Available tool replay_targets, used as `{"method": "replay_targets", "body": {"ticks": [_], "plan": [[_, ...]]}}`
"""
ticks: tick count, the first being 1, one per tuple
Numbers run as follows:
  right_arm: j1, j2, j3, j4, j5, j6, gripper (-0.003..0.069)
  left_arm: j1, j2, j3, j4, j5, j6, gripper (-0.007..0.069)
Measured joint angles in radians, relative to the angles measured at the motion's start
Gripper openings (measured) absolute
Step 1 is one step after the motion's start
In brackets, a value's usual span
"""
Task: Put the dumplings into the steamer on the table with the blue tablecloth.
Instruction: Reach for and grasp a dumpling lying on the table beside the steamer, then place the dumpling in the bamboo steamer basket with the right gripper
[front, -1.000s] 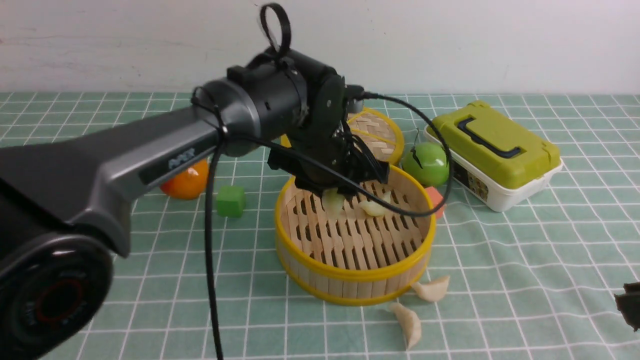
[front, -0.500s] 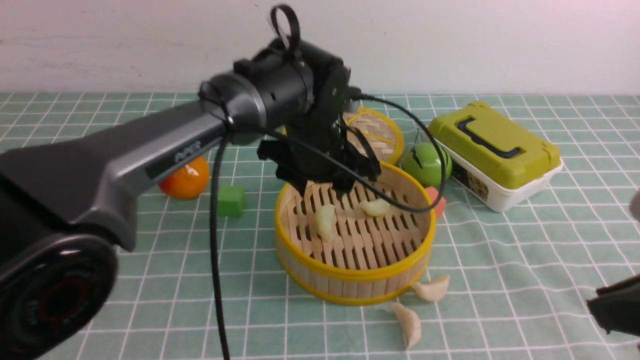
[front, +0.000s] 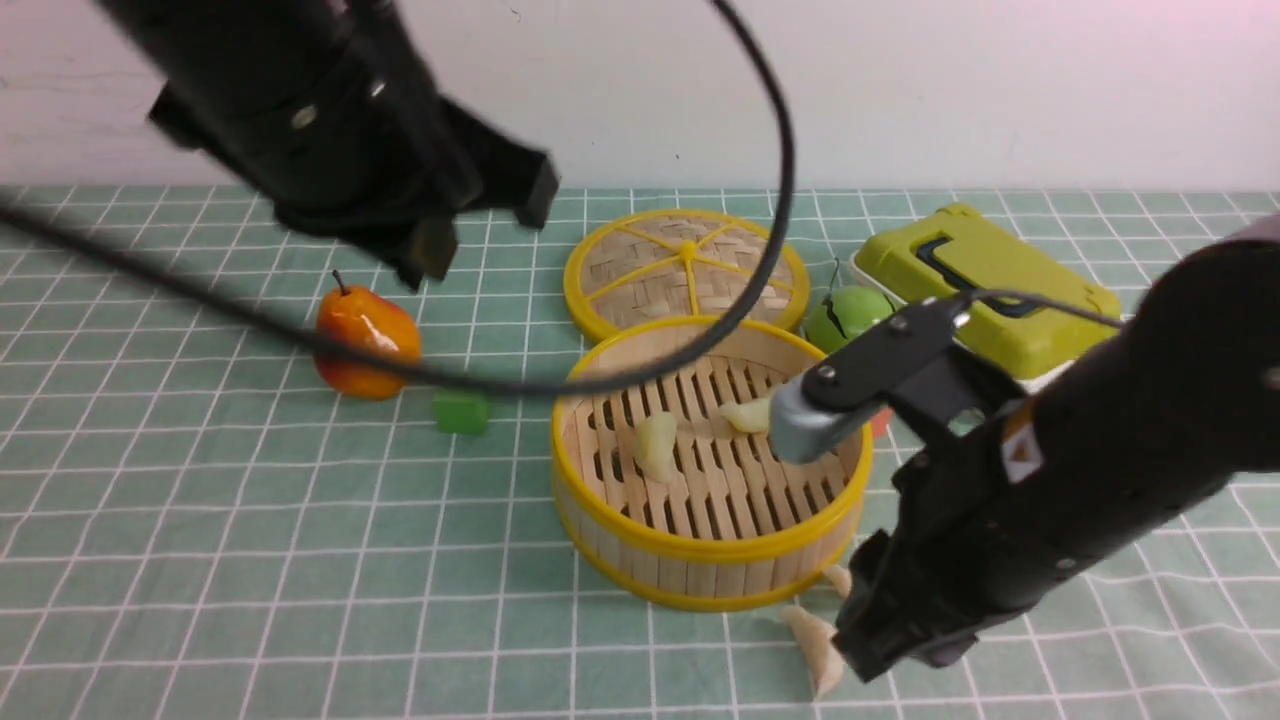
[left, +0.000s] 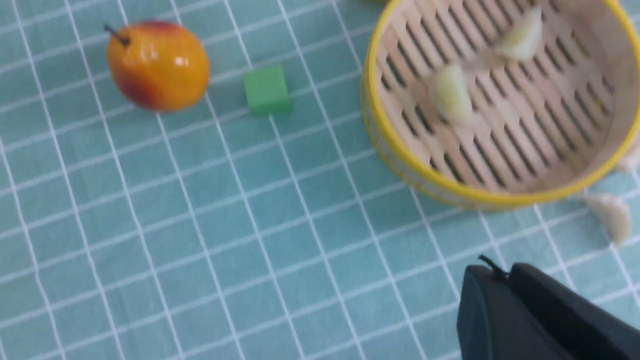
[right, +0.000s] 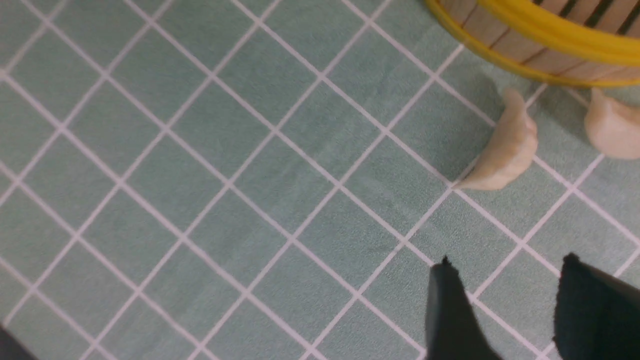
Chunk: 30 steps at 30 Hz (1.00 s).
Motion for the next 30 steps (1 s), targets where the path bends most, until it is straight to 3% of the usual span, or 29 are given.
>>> {"method": "replay_targets", "body": {"ticks": [1,2,7,12,15,20,22,24,30], "plan": [[0.0,0.007,0.0,-0.004,0.0,0.0,0.0335,0.0,-0.01,0.015,0.0,-0.002,0.0,-0.0014],[0.0,0.054,0.0,-0.031,-0.013,0.032,0.0401,0.0,-0.078,0.116,-0.007,-0.026,0.0,-0.0014],[0.0,0.191,0.0,-0.107,-0.119,0.113,0.0547,0.0,-0.29,0.4,-0.044,-0.105,0.0,-0.0014],[0.001,0.304,0.0,-0.159,-0.269,0.192,0.0568,0.0,-0.407,0.549,-0.072,-0.144,0.0,-0.0014],[0.001,0.348,-0.001,-0.191,-0.302,0.246,0.0533,0.0,-0.436,0.572,-0.078,-0.144,0.0,-0.0014],[0.001,0.369,-0.001,-0.211,-0.293,0.294,0.0394,0.0,-0.447,0.574,-0.08,-0.144,0.0,-0.0014],[0.001,0.353,-0.005,-0.212,-0.253,0.295,0.0212,0.0,-0.447,0.574,-0.08,-0.144,0.0,-0.0014],[0.001,0.332,-0.018,-0.212,-0.213,0.281,0.0173,0.0,-0.447,0.574,-0.081,-0.145,0.0,-0.0014],[0.001,0.223,-0.116,-0.213,-0.087,0.226,0.0188,0.0,-0.447,0.574,-0.082,-0.147,0.0,-0.0014]]}}
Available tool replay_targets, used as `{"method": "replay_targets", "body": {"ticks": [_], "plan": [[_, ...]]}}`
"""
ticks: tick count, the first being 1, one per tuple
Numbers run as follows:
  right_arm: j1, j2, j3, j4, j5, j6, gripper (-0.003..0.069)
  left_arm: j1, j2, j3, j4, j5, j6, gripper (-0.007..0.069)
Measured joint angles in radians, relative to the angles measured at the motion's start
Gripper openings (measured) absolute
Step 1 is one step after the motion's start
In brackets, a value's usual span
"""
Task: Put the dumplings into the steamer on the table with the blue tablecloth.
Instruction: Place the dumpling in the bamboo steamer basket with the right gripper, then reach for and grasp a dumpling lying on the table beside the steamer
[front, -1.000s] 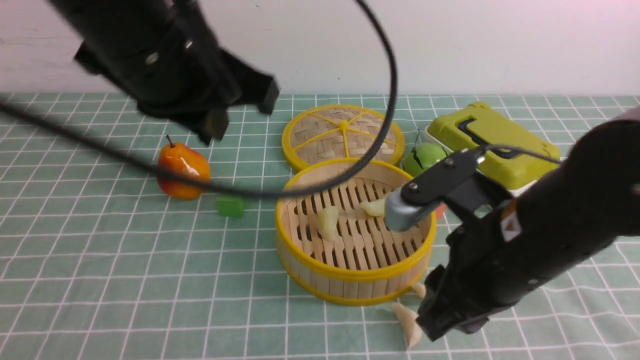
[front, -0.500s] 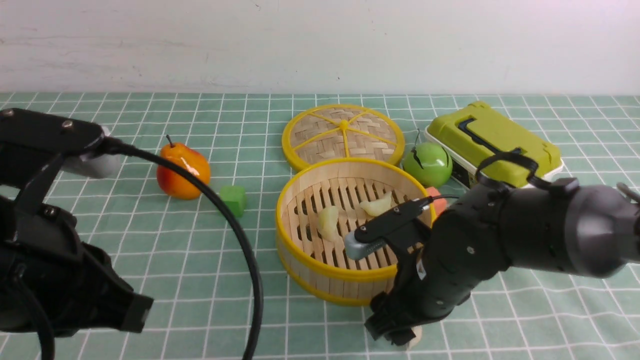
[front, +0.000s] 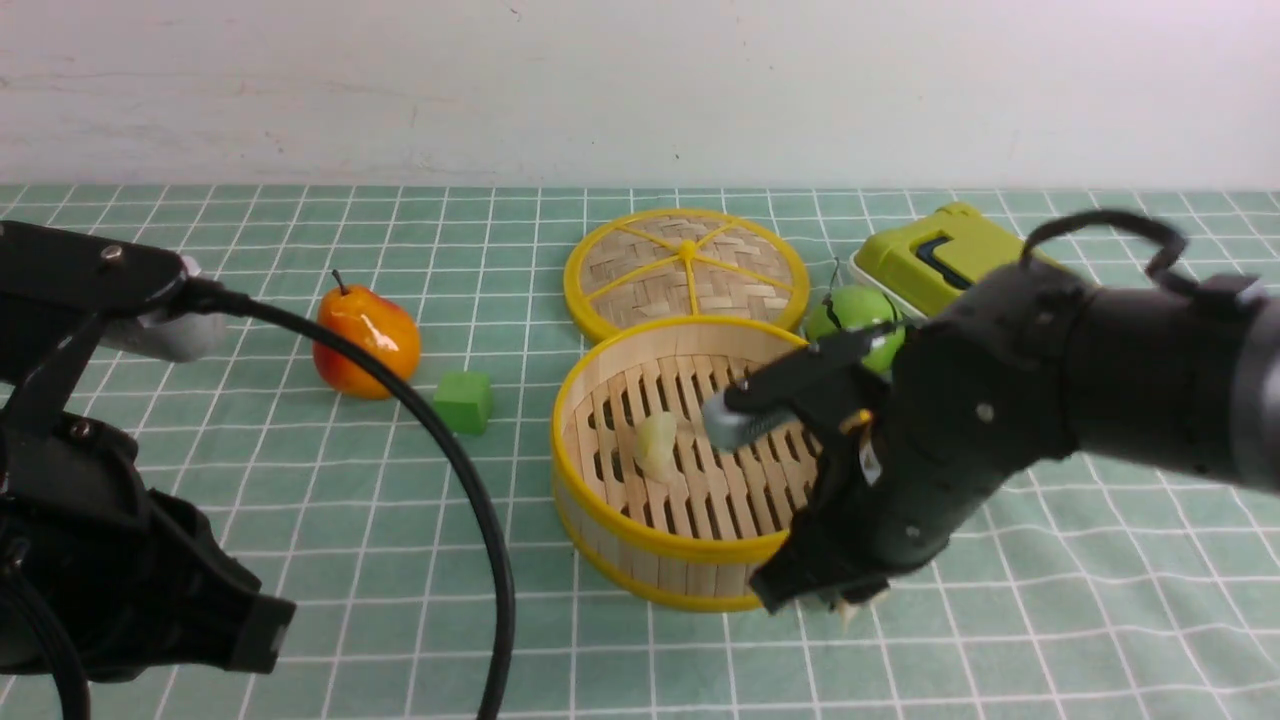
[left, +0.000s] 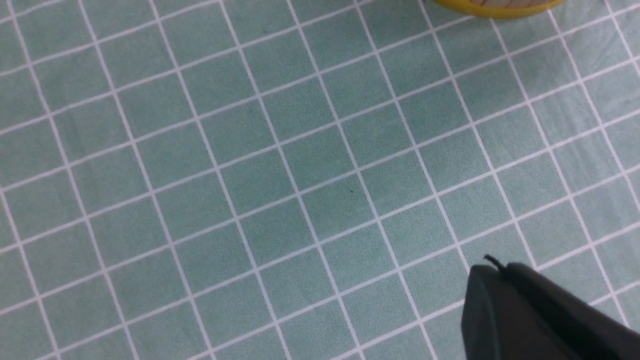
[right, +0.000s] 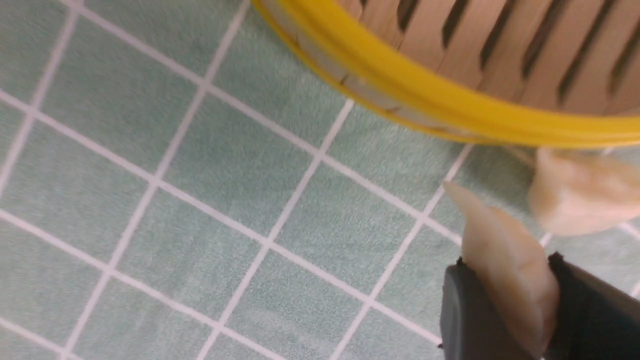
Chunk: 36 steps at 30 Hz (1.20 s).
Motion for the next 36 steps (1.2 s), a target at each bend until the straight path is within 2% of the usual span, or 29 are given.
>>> {"method": "replay_targets", "body": {"ticks": [6,11,16,18,23,26,29,32,36], "plan": [[0.0,0.023,-0.215,0.007,0.009,-0.028,0.0188,0.0,0.0,0.0,0.0,-0.022,0.0,-0.0014],[0.0,0.212,-0.347,0.025,-0.039,-0.028,0.0188,0.0,0.0,0.0,0.0,-0.038,0.0,-0.0014],[0.0,0.341,-0.4,0.03,-0.001,-0.022,0.0195,0.0,0.0,0.0,0.0,-0.036,0.001,-0.0014],[0.0,0.365,-0.406,0.031,0.009,-0.01,0.0218,0.0,0.0,0.001,0.0,-0.032,0.001,-0.0013],[0.0,0.37,-0.438,0.028,0.064,-0.001,0.0353,0.0,0.0,0.001,0.0,-0.026,0.001,-0.0012],[0.0,0.325,-0.452,0.029,0.176,-0.063,0.0441,0.0,0.0,0.001,0.0,-0.026,0.001,-0.0012],[-0.001,0.216,-0.441,0.032,0.296,-0.171,0.0491,0.0,0.0,0.001,0.0,-0.026,0.001,-0.0011],[-0.024,0.087,-0.352,0.052,0.329,-0.263,0.0505,0.0,0.0,0.001,0.0,-0.026,0.001,-0.0011],[-0.106,-0.05,-0.151,0.104,0.255,-0.391,0.0506,0.0,0.0,0.001,-0.002,-0.025,0.001,-0.0011]]}}
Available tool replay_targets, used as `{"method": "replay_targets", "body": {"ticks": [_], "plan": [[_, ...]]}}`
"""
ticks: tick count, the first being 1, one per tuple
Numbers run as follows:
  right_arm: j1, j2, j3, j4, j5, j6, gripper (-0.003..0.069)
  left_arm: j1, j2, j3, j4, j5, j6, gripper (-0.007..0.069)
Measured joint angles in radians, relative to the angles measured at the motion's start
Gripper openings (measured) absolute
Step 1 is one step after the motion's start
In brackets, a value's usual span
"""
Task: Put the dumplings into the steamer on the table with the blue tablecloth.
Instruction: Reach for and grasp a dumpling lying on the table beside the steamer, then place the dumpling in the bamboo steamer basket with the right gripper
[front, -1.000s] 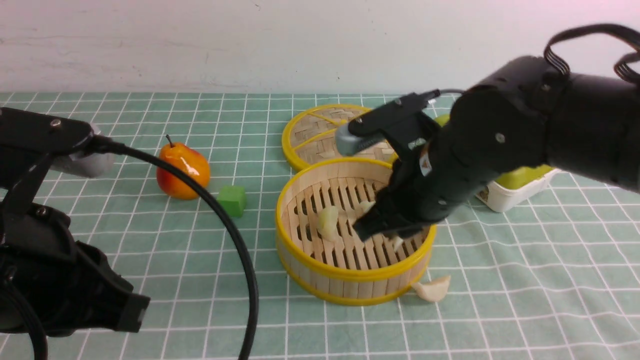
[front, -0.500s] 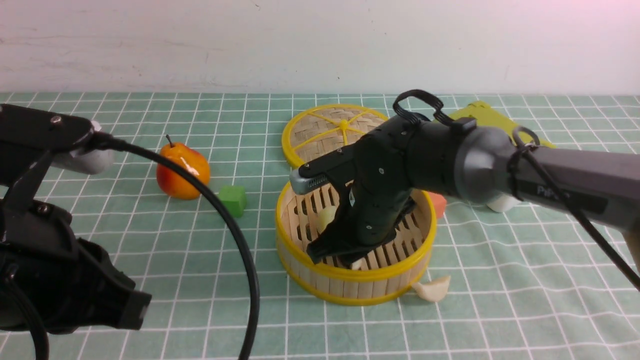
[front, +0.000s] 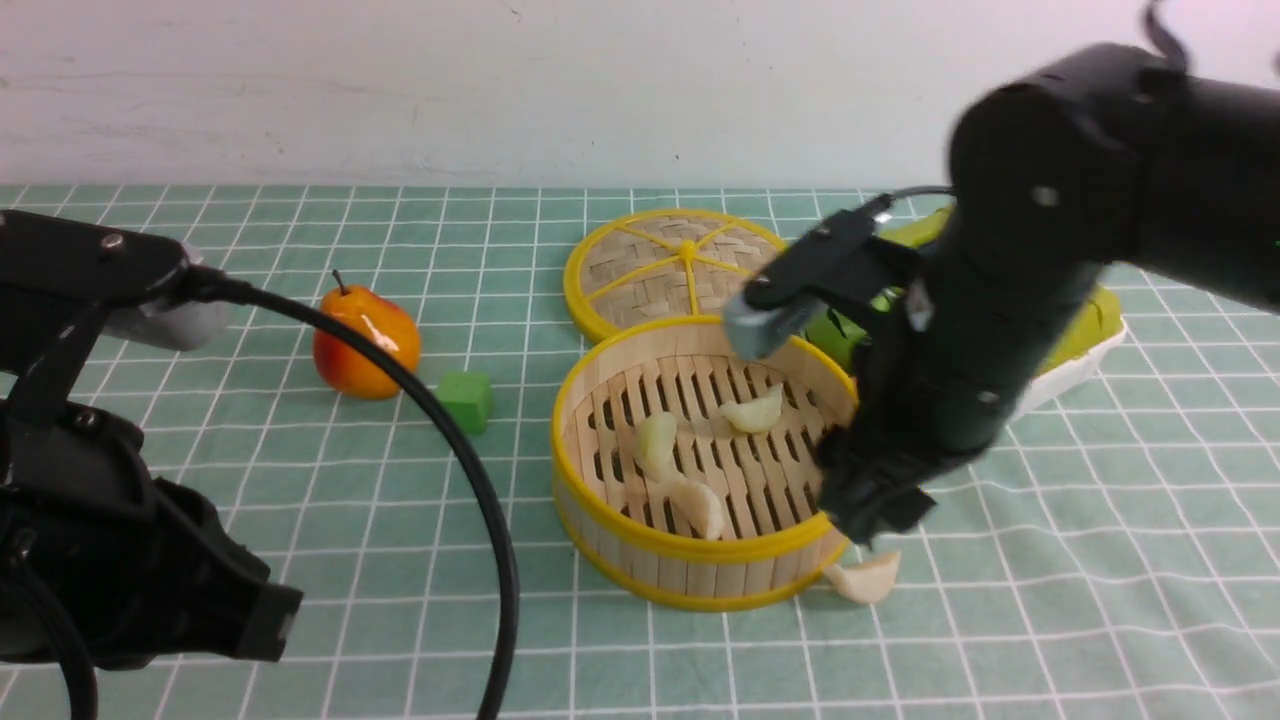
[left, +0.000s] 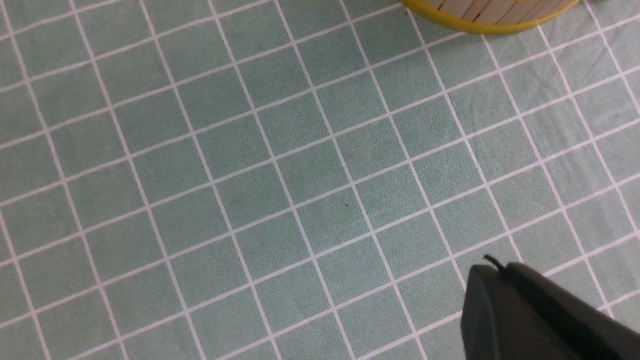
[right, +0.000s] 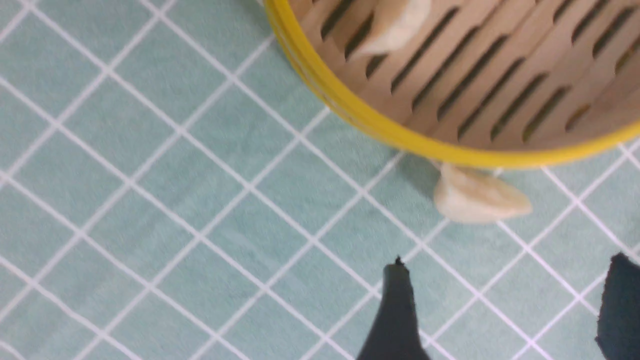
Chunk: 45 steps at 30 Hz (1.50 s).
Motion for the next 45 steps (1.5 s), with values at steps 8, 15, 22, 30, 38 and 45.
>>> {"method": "replay_targets", "body": {"ticks": [8,15,22,30,38,45], "plan": [[-0.095,0.035,0.242,0.164,-0.276,-0.495,0.0506,0.0,0.0,0.0,-0.017,0.001,0.0,-0.0003],[-0.096,0.172,0.246,0.19,-0.475,-0.561,0.0502,0.0,0.0,0.0,-0.056,0.001,0.001,0.0001],[-0.096,0.199,0.246,0.188,-0.521,-0.564,0.0321,0.0,0.0,0.0,-0.09,0.027,0.001,0.0005],[-0.096,0.15,0.219,0.165,-0.402,-0.503,0.0181,0.0,0.0,0.0,-0.093,0.029,0.002,0.0013],[-0.064,0.047,0.011,0.214,-0.211,-0.263,0.0181,0.0,0.0,0.0,-0.093,0.02,0.022,0.0019],[-0.04,0.188,-0.127,0.236,-0.379,-0.037,0.0181,0.0,0.0,0.0,-0.093,-0.003,0.028,0.002]]}}
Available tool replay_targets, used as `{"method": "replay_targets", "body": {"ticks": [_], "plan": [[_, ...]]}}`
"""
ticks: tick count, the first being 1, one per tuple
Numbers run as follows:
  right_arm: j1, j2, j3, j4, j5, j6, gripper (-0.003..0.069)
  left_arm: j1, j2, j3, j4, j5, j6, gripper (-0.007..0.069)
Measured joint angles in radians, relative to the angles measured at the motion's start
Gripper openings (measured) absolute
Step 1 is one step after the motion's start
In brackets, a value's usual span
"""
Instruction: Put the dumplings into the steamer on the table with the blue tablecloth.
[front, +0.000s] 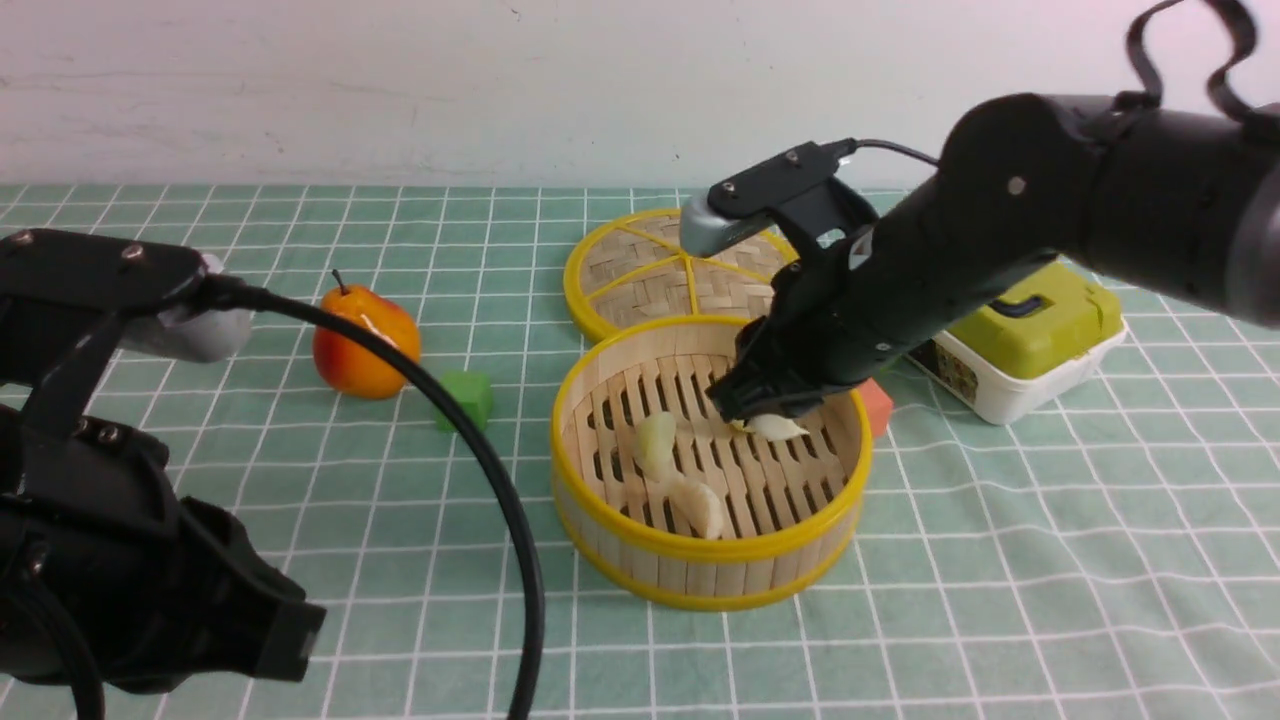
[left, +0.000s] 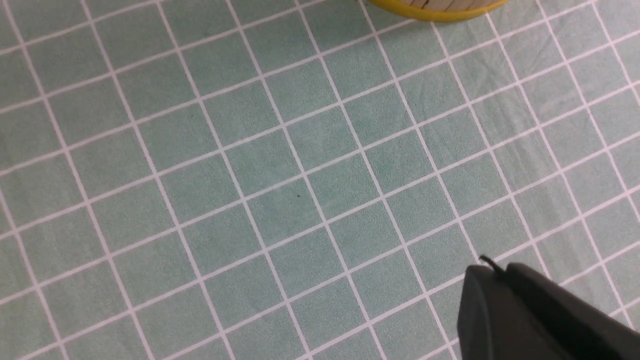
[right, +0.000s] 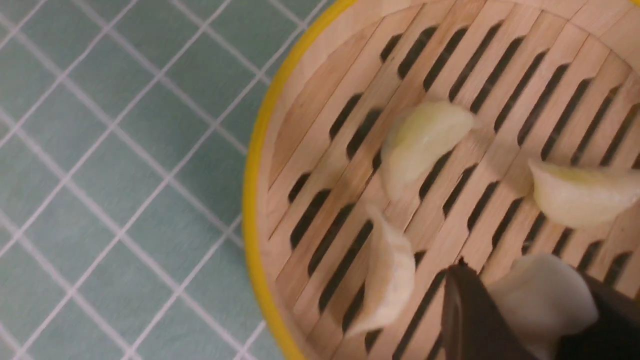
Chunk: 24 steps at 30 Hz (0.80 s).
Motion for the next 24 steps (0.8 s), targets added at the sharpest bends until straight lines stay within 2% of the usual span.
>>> {"method": "replay_targets", "body": {"ticks": [7,9,13,17,19,24], "plan": [[0.0,0.169,-0.025,-0.01,-0.05,0.071,0.0188,0.0,-0.019,0.027,0.024,-0.022,-0.002,0.0022],[0.0,0.185,-0.03,-0.008,-0.067,0.085,0.0215,0.0,-0.039,0.053,0.039,-0.033,-0.002,0.0023],[-0.003,0.182,-0.065,-0.023,-0.001,0.098,0.0319,0.0,-0.103,0.116,0.067,-0.068,-0.002,0.0024],[-0.005,0.116,-0.093,-0.028,0.084,0.098,0.0356,0.0,-0.181,0.16,0.075,-0.101,-0.002,0.0024],[-0.005,0.042,-0.095,-0.032,0.122,0.098,0.0353,0.0,-0.254,0.191,0.076,-0.128,-0.002,0.0024],[-0.005,-0.166,0.002,-0.04,0.125,0.098,0.0284,0.0,-0.47,0.312,0.08,-0.244,-0.026,0.0024]]}}
